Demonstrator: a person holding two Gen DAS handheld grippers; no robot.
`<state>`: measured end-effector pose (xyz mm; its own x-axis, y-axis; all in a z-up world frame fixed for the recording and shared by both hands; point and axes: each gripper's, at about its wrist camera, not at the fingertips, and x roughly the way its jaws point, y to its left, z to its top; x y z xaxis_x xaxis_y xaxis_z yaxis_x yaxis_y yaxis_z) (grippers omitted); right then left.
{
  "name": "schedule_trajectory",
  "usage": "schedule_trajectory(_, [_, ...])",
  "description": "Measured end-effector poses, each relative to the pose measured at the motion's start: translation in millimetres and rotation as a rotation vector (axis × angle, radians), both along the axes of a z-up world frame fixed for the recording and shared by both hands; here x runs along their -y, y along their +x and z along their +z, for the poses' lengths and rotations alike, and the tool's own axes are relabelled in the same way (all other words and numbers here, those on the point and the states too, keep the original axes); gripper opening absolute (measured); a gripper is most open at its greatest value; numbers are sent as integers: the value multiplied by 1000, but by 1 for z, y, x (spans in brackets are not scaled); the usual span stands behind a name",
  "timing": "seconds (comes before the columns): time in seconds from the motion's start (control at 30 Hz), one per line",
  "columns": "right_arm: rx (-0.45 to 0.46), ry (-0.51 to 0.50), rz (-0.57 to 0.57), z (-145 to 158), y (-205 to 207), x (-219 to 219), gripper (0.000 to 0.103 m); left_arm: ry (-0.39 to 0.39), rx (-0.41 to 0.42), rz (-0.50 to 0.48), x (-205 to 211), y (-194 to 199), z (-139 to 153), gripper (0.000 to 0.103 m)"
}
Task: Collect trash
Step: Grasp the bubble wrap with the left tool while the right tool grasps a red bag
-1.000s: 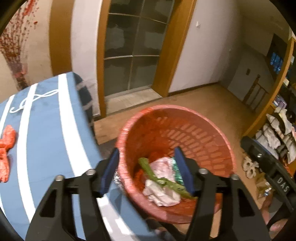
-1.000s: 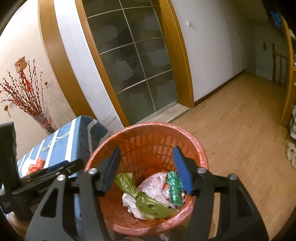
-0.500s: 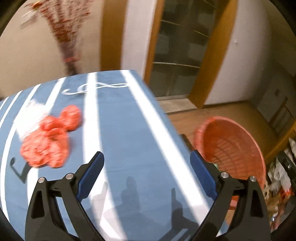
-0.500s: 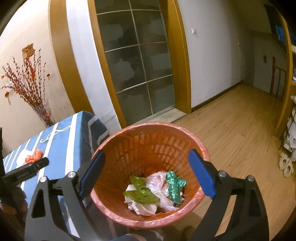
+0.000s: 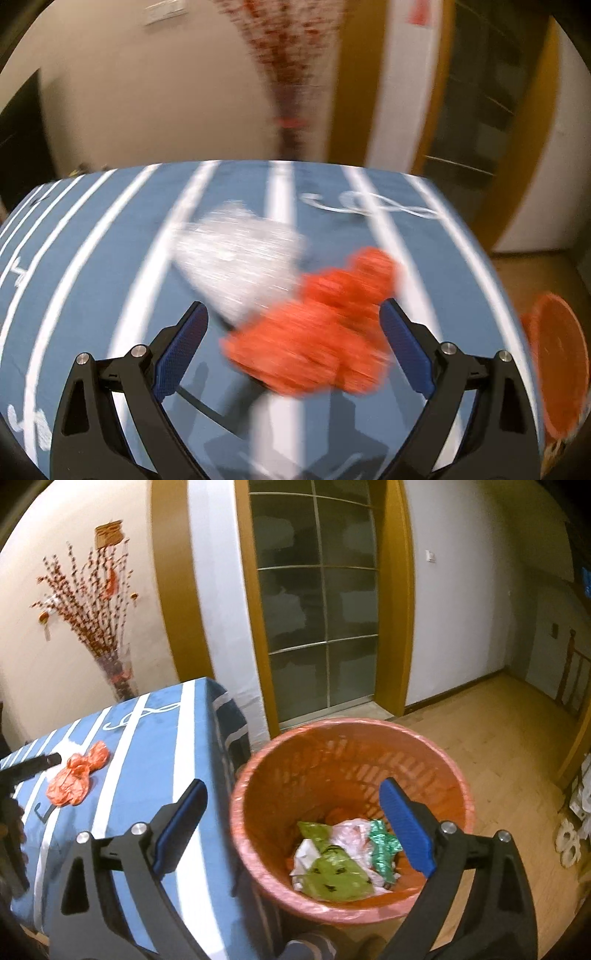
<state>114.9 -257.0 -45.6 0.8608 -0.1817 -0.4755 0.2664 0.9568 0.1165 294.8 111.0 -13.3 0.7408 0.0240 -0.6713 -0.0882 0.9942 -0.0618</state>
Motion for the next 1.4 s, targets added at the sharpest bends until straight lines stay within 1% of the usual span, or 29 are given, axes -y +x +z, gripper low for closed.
schedule_trajectory(0.07, [-7,-3,20,0,6,-9,92,-9,-25,54,-22,16,-5,93])
schedule_trajectory(0.13, [-15,-7,38,0,11,-17,92,-49,-64,91,-43,35,-11,93])
schedule_trajectory(0.2, [-26,-14,55,-2,17,-26,92,-80,-97,107,-54,47,-17,93])
schedule_trajectory(0.27, [-32,-21,67,-3,22,-34,92,-93,-127,117,-60,60,-24,92])
schedule_trajectory(0.37, [-39,-40,92,-2,29,-48,92,-115,-159,118,-63,69,-34,85])
schedule_trajectory(0.4, [-41,-46,98,-2,32,-52,92,-116,-165,112,-63,72,-37,79])
schedule_trajectory(0.47, [-46,-56,116,-1,37,-62,92,-102,-162,103,-61,76,-39,75])
schedule_trajectory(0.5, [-47,-57,123,-1,39,-65,92,-88,-152,94,-58,76,-39,67])
schedule_trajectory(0.57, [-48,-60,144,0,43,-74,92,-69,-144,87,-55,77,-40,61])
schedule_trajectory(0.6, [-48,-63,154,1,45,-79,92,-63,-137,82,-54,78,-40,53])
schedule_trajectory(0.63, [-48,-67,166,2,47,-86,92,-56,-133,77,-54,79,-40,47])
schedule_trajectory(0.67, [-46,-70,178,3,49,-91,92,-55,-131,75,-55,79,-41,44])
schedule_trajectory(0.73, [-41,-76,203,6,53,-104,92,-64,-121,69,-60,76,-39,33])
schedule_trajectory(0.83, [-34,-73,250,10,64,-124,92,-50,-97,77,-71,67,-33,28])
schedule_trajectory(0.97, [-44,-39,326,11,84,-154,92,-6,-40,97,-95,45,-19,26])
schedule_trajectory(1.13, [-100,31,435,6,127,-211,92,53,34,142,-129,13,4,26])
schedule_trajectory(1.23, [-138,46,474,2,153,-249,92,78,66,163,-146,-4,16,26])
schedule_trajectory(1.3, [-170,32,474,-4,169,-272,92,82,79,176,-156,-13,22,26])
schedule_trajectory(1.4, [-242,-4,444,-19,194,-300,90,81,87,191,-168,-22,27,26])
